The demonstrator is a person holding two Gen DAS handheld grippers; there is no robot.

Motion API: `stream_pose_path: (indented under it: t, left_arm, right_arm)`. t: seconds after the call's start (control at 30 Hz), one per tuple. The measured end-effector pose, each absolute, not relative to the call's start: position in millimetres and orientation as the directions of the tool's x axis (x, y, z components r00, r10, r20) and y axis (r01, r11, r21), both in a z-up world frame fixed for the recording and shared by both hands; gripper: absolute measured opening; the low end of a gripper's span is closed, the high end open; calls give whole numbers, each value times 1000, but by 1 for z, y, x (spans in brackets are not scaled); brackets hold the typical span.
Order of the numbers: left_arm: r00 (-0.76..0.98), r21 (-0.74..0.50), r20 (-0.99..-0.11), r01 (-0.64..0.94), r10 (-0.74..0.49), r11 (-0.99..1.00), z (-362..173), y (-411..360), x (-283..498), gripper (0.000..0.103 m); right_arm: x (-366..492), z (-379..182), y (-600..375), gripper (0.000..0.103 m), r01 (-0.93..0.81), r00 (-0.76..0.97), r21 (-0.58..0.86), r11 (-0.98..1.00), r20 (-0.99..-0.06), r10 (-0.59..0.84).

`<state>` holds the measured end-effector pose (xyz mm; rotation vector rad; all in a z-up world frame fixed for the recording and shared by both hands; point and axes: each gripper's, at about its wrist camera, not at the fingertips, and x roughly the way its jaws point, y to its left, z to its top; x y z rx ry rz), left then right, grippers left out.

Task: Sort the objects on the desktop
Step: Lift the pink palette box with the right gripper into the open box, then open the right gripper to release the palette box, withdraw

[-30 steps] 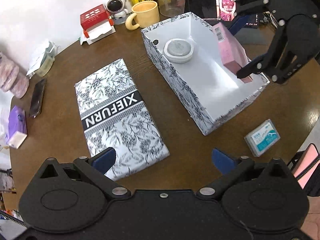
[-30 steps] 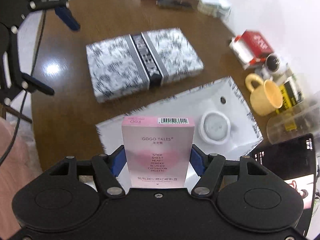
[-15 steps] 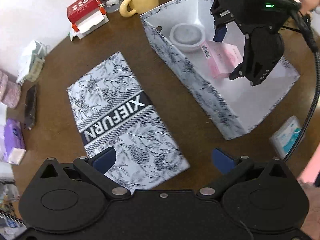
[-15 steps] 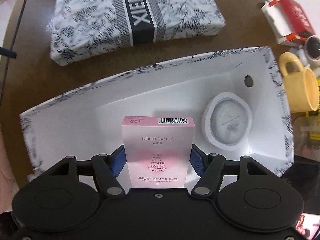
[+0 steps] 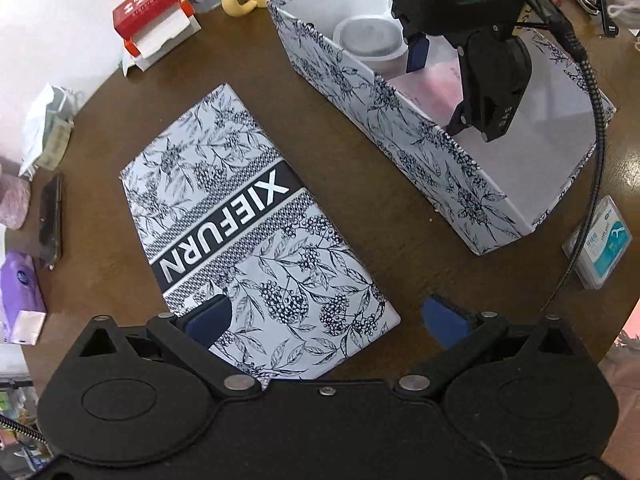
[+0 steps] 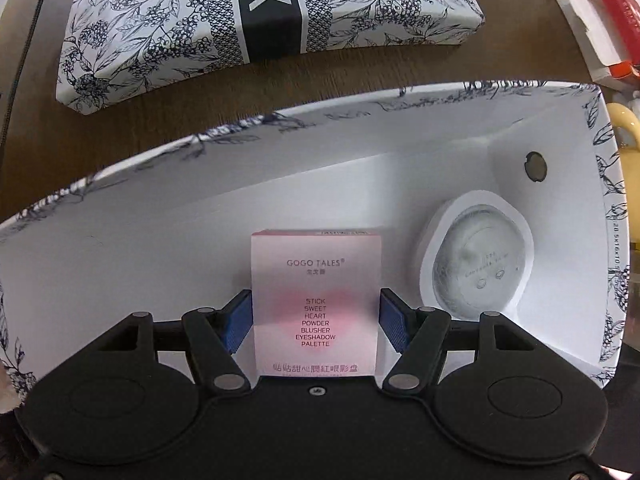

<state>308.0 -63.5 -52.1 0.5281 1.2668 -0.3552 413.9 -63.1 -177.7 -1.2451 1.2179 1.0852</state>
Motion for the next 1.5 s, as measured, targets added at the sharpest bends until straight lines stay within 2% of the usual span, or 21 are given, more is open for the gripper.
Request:
stream_pose_path:
  t: [0.5,0.6,0.7,0.97,1.2,1.5]
  left_arm:
    - [252,156,-967,508,27,847,-58,-62,307,103]
    - [239,147,-971,496,28,856,-59,-62,305,103]
    - [238,151,-971,482,36,863,-58,-62,303,103]
    - [276,170,-960,417,54,893,-43,-59,303,103]
    - [322,199,-944,384,71,902,-24,-64,295,103]
    - [306,178,-950,380,59,907,-23,-79,261,103]
  right_arm:
    - [407,-182,-70,71,-994,105,-105,12,-993,-57]
    - [407,-180,-74,80,-994,103,-105,39,-994,-48]
    - [406,-175,-81,85,-993,94,-96,68,-995,-29]
    - [392,-154,-100,92,-986,104,-97,134,-993,48]
    - [376,-121,-115,94,-977,134,-110,181,-984,122]
    - [399,-76,-113,94,-938,225,-142,317,-943,244]
